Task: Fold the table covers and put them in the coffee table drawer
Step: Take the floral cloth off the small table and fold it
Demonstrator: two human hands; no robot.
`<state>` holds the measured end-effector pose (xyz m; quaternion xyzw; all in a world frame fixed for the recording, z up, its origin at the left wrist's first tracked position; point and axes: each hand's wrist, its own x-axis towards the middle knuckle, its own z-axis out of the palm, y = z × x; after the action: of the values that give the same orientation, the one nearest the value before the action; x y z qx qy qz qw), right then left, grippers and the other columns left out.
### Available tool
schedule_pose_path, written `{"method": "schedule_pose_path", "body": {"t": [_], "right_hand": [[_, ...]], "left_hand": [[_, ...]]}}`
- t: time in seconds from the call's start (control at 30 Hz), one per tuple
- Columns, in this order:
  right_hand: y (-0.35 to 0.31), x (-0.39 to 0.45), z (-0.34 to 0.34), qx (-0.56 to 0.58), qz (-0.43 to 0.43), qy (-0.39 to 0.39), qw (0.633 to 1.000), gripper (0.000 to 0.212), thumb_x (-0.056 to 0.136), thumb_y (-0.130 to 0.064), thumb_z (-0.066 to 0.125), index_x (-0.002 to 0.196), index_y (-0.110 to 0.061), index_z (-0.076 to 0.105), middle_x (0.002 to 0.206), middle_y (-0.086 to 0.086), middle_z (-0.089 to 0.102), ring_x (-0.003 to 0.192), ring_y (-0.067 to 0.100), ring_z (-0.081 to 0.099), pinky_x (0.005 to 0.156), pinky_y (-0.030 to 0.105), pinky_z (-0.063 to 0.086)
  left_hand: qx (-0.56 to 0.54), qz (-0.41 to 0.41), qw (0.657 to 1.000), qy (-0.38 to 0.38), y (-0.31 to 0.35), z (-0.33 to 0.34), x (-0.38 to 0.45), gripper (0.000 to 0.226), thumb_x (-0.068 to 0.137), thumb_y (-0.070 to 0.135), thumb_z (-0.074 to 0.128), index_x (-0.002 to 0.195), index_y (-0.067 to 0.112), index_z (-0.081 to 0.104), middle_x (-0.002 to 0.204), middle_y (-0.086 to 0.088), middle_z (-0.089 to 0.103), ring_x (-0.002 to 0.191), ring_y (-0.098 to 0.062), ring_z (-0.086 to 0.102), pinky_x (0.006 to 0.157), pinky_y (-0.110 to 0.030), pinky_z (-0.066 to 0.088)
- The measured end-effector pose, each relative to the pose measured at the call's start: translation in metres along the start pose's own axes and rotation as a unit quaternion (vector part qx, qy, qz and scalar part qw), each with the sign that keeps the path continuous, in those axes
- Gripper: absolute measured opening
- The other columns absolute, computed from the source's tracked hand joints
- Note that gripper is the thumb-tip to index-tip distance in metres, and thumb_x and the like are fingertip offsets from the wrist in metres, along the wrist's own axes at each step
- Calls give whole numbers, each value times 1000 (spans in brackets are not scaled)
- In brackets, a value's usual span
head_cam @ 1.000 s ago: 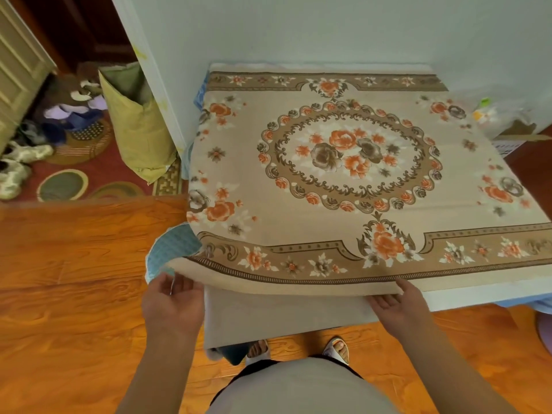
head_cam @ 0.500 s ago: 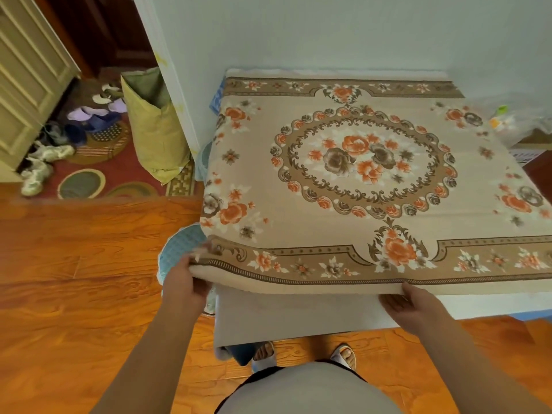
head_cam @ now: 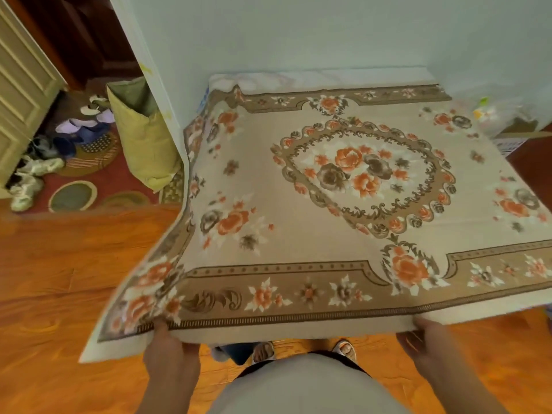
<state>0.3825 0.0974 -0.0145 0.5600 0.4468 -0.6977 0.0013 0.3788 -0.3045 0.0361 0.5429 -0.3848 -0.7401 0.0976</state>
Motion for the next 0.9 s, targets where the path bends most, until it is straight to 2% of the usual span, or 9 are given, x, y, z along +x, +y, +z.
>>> {"method": "schedule_pose_path", "body": {"t": [0.2,0.4,0.47,0.53,0.6,0.67,0.73,0.8,0.9], "right_hand": [[-16,11,-30,132,48,-1,990,33,104,-25,53,133,-10,56,114,10,61,102,24,61,99,38,49],[-74,51,-51,132,19,31,991,30,102,-24,58,128,-9,56,130,10,61,102,26,63,78,37,53],[-81,60,-57,116,32,14,993,19,104,-18,53,119,-7,55,133,13,58,99,27,61,81,38,52],[-82,62,-64,115,38,-5,993,21,104,-14,51,123,-5,54,129,15,58,99,29,61,90,39,51],[-83,58,-76,126,42,-24,991,28,104,-13,51,131,-5,54,118,14,61,99,29,61,96,41,49],[-84,53,-90,138,67,-54,987,27,104,-12,52,130,-6,55,109,14,62,99,30,62,102,43,49],[-86,53,-108,115,91,-80,986,19,103,-11,53,121,-8,58,107,16,61,98,32,61,98,46,50],[-90,57,-124,85,114,-103,984,16,102,-12,55,117,-7,59,112,18,62,104,35,62,90,46,52],[-107,74,-146,89,121,-108,983,15,104,-16,53,117,-10,59,115,17,63,113,35,61,104,49,47]], "left_hand": [[6,72,996,60,17,7,16,16,105,29,54,117,20,61,112,-3,67,101,-25,66,76,-41,56],[117,325,932,-107,47,77,-64,21,106,34,50,94,22,62,85,6,63,77,-12,61,72,-32,48],[309,374,843,-233,20,113,-100,29,107,28,48,83,18,60,75,0,58,71,-18,57,69,-28,47],[498,410,697,-312,-28,144,-127,29,105,20,44,86,8,62,76,-5,57,80,-28,62,71,-28,48],[626,433,524,-383,-99,159,-126,43,99,21,30,121,5,64,112,-14,65,115,-35,60,98,-35,47],[746,443,330,-372,-171,149,-102,57,94,23,30,150,16,41,158,-14,36,149,-36,29,119,-50,27],[797,415,279,-340,-216,126,-91,62,97,43,41,156,29,30,169,-6,13,154,-36,18,117,-61,18],[813,395,257,-341,-238,103,-91,87,80,74,48,157,36,31,167,-5,20,150,-38,29,112,-64,18],[824,424,235,-292,-249,91,-83,86,78,55,59,157,37,31,164,-10,31,147,-44,32,111,-66,21]]}}
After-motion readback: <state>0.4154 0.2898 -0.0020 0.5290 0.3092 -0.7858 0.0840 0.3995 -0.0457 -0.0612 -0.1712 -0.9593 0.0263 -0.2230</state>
